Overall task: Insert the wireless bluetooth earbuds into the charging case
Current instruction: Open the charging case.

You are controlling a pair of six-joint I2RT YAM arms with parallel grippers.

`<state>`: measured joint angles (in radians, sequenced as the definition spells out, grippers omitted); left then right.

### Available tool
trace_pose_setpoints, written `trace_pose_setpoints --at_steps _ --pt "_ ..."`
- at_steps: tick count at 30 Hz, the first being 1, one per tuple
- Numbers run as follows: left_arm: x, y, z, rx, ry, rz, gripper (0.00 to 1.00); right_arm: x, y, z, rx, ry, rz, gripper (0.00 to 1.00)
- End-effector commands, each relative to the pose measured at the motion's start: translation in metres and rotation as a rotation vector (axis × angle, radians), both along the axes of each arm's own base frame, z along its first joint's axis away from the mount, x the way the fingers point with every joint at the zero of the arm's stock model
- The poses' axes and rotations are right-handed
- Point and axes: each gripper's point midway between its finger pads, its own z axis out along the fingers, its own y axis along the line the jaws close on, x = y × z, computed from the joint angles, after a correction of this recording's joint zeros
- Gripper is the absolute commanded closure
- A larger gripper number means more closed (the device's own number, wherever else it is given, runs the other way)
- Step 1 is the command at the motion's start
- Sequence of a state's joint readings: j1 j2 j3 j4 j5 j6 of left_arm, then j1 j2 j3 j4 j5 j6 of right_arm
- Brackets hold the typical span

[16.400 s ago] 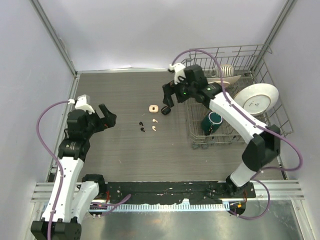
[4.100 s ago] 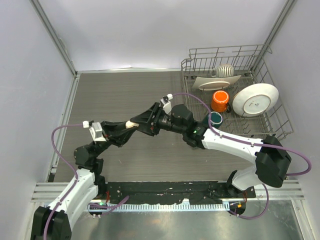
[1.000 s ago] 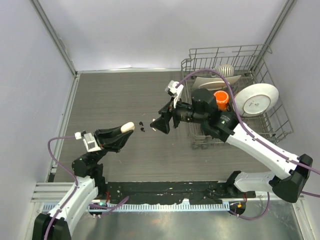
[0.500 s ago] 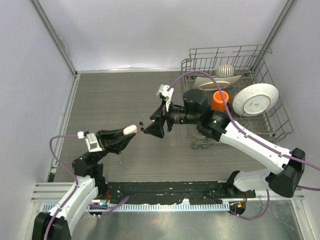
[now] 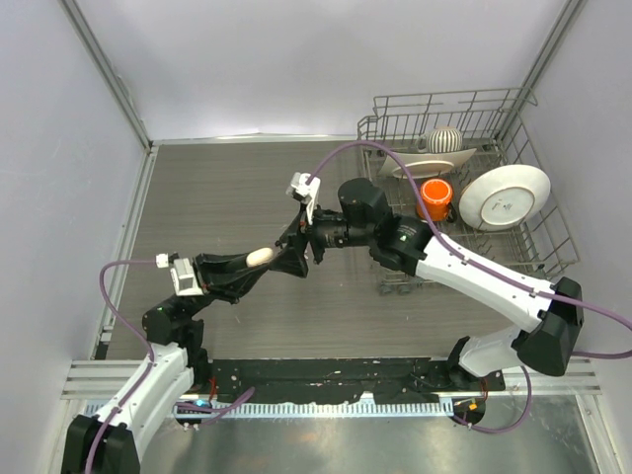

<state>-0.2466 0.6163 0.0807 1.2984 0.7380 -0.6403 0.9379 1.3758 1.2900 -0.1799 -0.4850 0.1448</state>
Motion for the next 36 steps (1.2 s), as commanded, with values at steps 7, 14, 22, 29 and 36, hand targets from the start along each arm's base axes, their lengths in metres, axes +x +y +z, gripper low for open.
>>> trace_pose_setpoints --at_steps 7,14,22,29,36 --pt "-0.025 -0.002 0.031 -0.014 -0.17 -0.059 1.0 0.011 0.019 0.021 0.062 -0.031 -0.021 0.2" --pt "-0.035 -0.008 0.026 0.027 -0.178 -0.119 1.0 0.017 0.026 0.023 0.072 -0.006 -0.036 0.2" --pt "-0.039 -0.009 0.028 0.029 -0.202 -0.132 1.0 0.022 0.03 0.013 0.048 0.021 -0.052 0.2" --pt "-0.045 -0.009 0.027 0.025 -0.21 -0.149 1.0 0.031 0.025 0.017 0.059 0.035 -0.068 0.2" --pt "-0.046 -0.008 0.029 0.015 -0.219 -0.141 1.0 0.038 0.02 0.018 0.066 0.057 -0.059 0.2"
